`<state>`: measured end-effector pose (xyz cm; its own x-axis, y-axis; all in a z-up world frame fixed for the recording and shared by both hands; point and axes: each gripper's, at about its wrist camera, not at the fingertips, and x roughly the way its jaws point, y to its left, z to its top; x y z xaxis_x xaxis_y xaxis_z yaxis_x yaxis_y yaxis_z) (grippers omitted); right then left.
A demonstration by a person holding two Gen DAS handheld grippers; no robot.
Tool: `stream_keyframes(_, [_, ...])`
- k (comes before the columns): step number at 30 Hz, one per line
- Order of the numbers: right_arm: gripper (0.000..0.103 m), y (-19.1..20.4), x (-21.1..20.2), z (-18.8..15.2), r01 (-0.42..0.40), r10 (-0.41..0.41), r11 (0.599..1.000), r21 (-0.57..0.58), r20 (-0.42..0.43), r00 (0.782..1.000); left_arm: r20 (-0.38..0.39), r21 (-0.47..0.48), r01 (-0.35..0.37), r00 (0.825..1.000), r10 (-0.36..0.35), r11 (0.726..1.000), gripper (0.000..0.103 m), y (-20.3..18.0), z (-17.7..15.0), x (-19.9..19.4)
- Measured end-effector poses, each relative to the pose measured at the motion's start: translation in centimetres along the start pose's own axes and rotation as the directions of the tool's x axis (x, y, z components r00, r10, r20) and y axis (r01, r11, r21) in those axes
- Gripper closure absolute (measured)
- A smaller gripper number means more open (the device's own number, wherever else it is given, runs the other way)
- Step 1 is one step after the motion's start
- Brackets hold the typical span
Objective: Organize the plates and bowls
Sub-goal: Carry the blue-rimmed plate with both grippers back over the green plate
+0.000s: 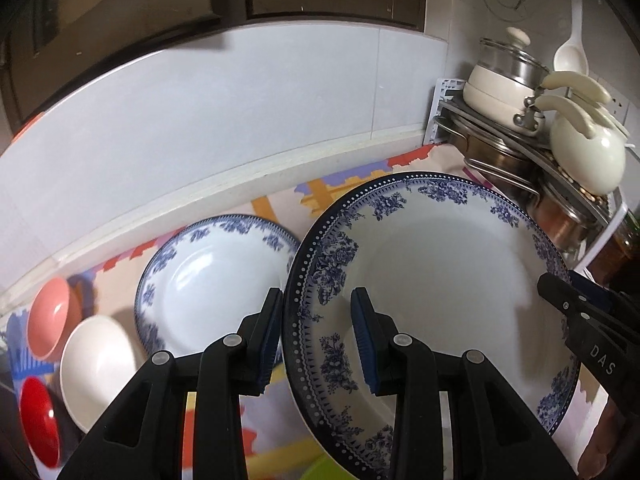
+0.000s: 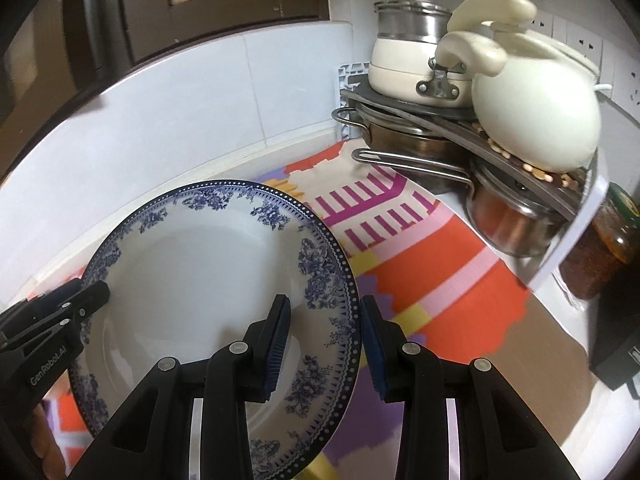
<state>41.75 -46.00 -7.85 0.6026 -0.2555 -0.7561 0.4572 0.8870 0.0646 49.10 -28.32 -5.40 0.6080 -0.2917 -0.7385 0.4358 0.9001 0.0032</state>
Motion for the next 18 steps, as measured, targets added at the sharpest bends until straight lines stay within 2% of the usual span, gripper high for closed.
stream_keyframes(8, [0.066, -0.2, -3.4, -2.8, -0.021, 0.021, 0.999, -0.025, 0.012, 1.0, -0.001, -0.03, -0.019, 1.0, 0.019, 0.999, 0.068, 0.5, -3.6, -3.5])
stream_keyframes(18, [0.066, 0.3, -5.5, -6.5, -0.056, 0.055, 0.996, -0.071, -0.016, 0.998, -0.05, -0.068, -0.054, 0.997, 0.051, 0.996, 0.068, 1.7, -8.3, -5.8])
